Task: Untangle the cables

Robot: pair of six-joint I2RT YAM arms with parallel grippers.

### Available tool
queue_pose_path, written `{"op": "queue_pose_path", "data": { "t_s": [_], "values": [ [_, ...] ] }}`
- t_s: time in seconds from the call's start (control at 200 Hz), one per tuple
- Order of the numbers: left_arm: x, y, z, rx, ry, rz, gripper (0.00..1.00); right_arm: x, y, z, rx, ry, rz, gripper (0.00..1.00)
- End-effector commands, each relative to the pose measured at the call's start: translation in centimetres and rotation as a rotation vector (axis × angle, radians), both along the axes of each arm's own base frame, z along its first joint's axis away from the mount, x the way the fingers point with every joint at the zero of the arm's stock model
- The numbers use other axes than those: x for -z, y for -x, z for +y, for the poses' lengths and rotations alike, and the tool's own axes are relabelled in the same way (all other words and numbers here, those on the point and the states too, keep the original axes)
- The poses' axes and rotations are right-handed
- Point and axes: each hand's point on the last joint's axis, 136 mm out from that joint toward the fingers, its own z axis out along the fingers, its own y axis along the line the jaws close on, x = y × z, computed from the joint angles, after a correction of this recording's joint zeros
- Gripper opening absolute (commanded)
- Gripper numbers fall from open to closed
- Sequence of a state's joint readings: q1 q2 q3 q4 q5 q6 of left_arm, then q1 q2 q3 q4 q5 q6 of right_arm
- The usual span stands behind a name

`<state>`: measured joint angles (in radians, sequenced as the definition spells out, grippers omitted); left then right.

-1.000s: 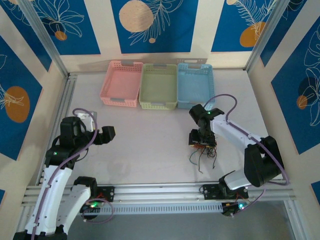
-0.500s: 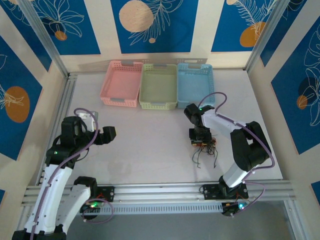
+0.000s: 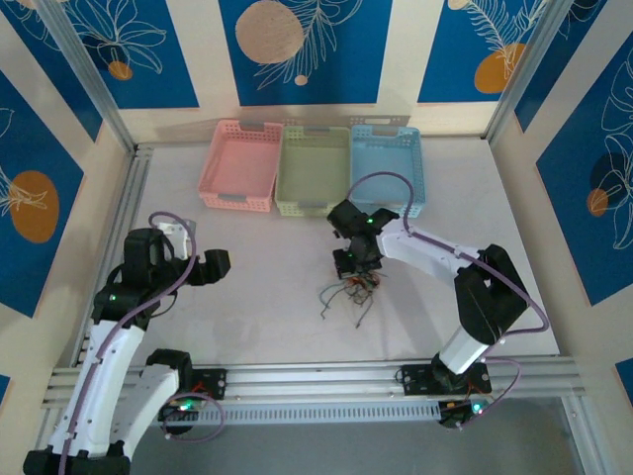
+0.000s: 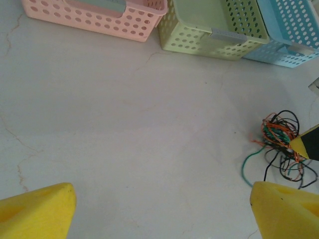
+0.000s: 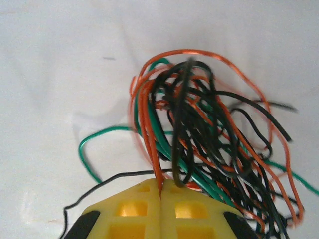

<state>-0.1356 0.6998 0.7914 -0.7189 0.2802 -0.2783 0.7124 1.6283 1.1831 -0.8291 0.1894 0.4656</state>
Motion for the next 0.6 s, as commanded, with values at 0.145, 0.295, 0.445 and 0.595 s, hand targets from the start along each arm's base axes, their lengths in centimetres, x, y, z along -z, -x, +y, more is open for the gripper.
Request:
{"op": "queue_pose_path", "data": {
  "t_s": [0.145,0.295,0.445,0.595],
  "values": [
    [0.2,0.0,-0.3,0.019,-0.006,0.005,0.9,-1.4,0.6,8.2,-0.119,-0.135,0.027,0.04],
    [0.2,0.0,-0.5,0.026,-0.006,0.009,0.9,-1.4,0.3,9.4,-0.129,-0.145,0.02,0.09],
    [-0.3,0.1,-1.1,0.054,0.012,0.027,0.9,-2.8,0.6,10.0,-0.145,-0.205,0.003,0.3],
    [-2.2,0.0,-2.4,0.093,0.092,0.035,0.9,-5.8,0.9,9.1,-0.161,-0.272,-0.072,0.51]
  ]
}}
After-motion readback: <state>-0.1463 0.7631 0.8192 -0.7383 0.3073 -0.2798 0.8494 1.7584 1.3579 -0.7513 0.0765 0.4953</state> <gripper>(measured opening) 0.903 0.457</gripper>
